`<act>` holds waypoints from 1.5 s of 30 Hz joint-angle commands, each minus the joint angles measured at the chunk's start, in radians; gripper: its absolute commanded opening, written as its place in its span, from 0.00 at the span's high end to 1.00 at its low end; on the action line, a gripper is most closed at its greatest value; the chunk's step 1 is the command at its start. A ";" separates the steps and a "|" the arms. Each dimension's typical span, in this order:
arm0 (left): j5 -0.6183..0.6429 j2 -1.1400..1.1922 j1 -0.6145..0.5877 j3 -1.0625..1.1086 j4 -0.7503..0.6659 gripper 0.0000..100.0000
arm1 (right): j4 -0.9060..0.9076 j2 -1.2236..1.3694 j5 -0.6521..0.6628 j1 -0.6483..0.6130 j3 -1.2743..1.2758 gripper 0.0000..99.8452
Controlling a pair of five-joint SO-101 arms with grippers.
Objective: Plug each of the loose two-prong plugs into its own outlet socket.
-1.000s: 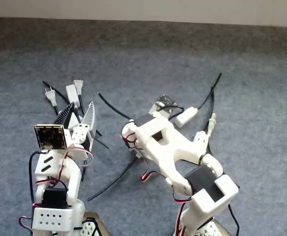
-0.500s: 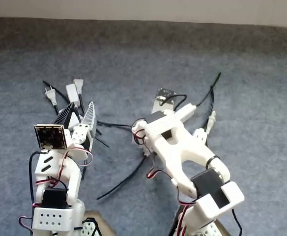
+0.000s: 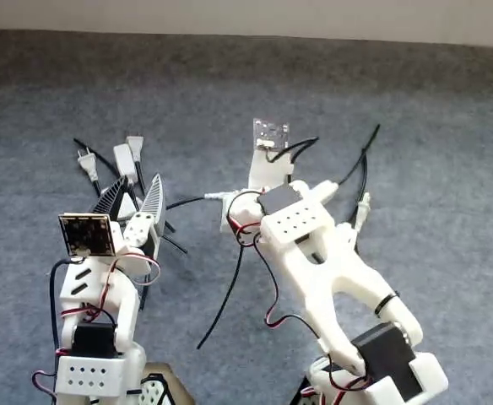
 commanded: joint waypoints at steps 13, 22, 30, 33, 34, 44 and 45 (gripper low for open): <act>0.005 -0.001 -0.001 0.018 0.002 0.81 | 0.321 -0.332 0.660 0.449 -0.203 0.97; 0.005 -0.001 0.012 0.018 0.003 0.81 | -0.028 -0.346 0.864 0.697 -0.234 0.97; 0.005 0.001 0.012 0.018 0.005 0.81 | -0.404 0.128 0.936 0.700 -0.443 0.97; 0.005 0.001 0.012 0.018 0.005 0.81 | -0.410 0.407 0.937 0.710 -0.704 0.97; 0.005 0.001 0.012 0.018 0.005 0.81 | -0.410 0.506 0.937 0.710 -0.814 0.97; 0.005 0.001 0.016 0.018 0.005 0.81 | 0.090 1.274 0.841 0.713 -1.873 0.59; 0.005 0.001 0.016 0.018 0.005 0.81 | 0.154 1.317 0.841 0.713 -1.968 0.56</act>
